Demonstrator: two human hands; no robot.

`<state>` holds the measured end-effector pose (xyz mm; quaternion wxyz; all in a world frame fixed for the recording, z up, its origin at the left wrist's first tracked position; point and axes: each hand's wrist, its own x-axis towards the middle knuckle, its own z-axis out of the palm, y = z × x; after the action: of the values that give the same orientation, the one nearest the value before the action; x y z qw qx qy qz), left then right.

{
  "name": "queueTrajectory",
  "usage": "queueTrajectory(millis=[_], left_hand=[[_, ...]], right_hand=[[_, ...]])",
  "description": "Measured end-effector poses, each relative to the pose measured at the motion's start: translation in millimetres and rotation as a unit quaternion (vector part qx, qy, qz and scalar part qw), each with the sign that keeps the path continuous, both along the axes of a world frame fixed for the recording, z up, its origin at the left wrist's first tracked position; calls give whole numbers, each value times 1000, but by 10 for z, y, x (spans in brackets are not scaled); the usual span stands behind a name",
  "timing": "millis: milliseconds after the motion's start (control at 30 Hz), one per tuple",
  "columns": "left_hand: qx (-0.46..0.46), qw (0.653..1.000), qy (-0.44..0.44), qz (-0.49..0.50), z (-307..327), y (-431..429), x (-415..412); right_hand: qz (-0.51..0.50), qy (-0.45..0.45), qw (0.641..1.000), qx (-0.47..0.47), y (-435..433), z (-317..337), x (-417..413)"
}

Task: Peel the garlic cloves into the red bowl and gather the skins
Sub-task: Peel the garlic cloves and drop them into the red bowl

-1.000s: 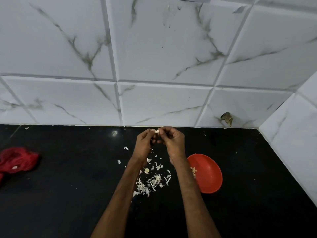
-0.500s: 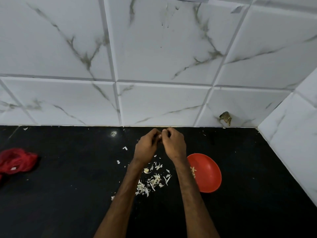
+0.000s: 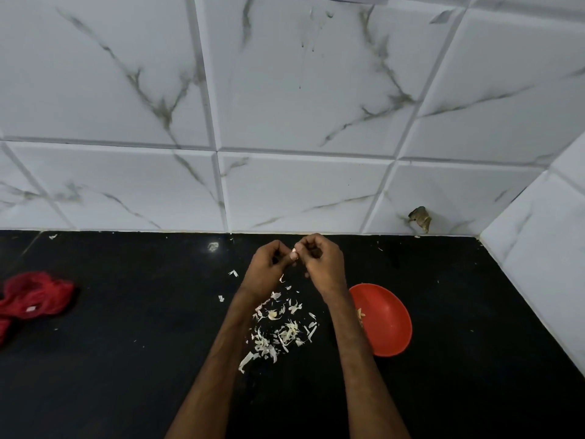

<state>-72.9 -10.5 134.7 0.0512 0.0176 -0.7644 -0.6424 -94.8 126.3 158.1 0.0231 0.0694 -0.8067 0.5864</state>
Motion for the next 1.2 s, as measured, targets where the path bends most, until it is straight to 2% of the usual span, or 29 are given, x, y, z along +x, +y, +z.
queueTrajectory(millis=[67, 167, 367, 500, 633, 733, 833, 933, 1200], left_hand=[[-13, 1000, -3, -1, -11, 6, 4], [-45, 999, 2, 4, 13, 41, 22], [-140, 990, 25, 5, 38, 48, 61], [-213, 976, 41, 6, 74, 49, 87], [-236, 970, 56, 20, 108, 56, 105], [-240, 969, 55, 22, 108, 31, 103], [-238, 969, 61, 22, 90, -2, 91], [-221, 972, 73, 7, 70, -22, 94], [-210, 975, 65, 35, 47, -26, 113]], right_hand=[[2, 21, 995, 99, -17, 1, 16], [-18, 57, 966, 252, -52, 24, 50], [-15, 85, 950, 300, -46, 5, 54], [-21, 116, 949, 293, -47, -45, 60], [-24, 121, 948, 293, -61, -79, 48], [-37, 78, 965, 246, -56, -83, 12], [-41, -1, 991, 128, -57, -106, -27], [-27, -49, 997, 48, -37, -143, -48], [72, -48, 995, 49, 38, -114, -25]])
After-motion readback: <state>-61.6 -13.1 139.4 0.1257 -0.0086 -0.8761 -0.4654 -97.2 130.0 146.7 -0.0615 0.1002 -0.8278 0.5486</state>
